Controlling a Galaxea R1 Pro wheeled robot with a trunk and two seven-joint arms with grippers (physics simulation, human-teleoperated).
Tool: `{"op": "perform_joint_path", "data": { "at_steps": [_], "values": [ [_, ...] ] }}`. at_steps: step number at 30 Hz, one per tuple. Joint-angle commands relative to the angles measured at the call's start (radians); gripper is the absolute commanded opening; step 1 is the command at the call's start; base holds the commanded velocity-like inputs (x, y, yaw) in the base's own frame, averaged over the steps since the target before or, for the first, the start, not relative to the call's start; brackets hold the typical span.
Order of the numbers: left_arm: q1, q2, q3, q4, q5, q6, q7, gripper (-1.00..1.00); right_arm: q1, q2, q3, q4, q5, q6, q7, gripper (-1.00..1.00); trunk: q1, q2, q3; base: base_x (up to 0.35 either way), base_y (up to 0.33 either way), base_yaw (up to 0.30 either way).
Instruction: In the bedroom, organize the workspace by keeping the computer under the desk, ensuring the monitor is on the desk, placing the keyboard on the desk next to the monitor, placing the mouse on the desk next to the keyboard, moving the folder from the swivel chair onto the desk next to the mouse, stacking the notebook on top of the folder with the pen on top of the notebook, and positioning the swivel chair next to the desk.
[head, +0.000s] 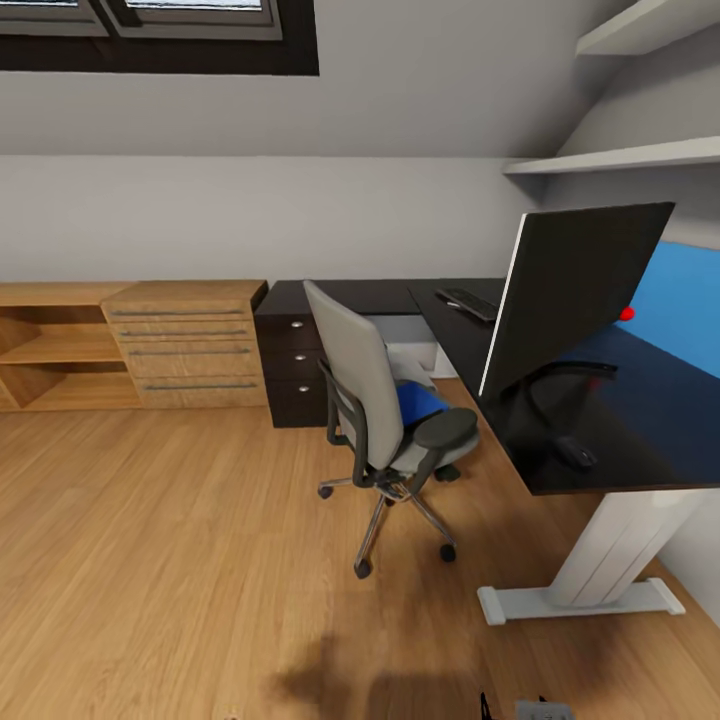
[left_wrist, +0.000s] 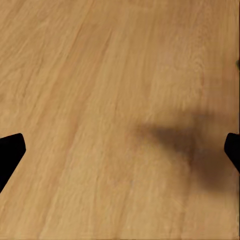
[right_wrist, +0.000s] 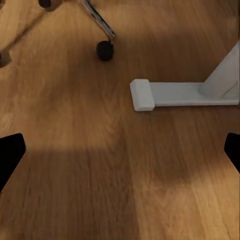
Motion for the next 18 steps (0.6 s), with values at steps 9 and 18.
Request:
{"op": "perform_joint_path", "data": {
  "at_steps": [9, 18],
  "values": [
    [0.0, 0.019, 0.0, -0.434, 0.003, 0.428, 0.013, 1.0, -0.031, 0.03, -0.007, -0.18, -0.033, 0.179, -0.002, 1.0, 0.034, -0.064, -0.029, 0.0, 0.0, 0.0],
    [0.0, 0.01, -0.003, -0.935, 0.012, 0.843, 0.064, 1.0, -0.248, 0.027, -0.005, -0.239, -0.234, 0.475, 0.0, 1.0, 0.069, -0.127, -0.057, 0.0, 0.0, 0.0]
  ]
}}
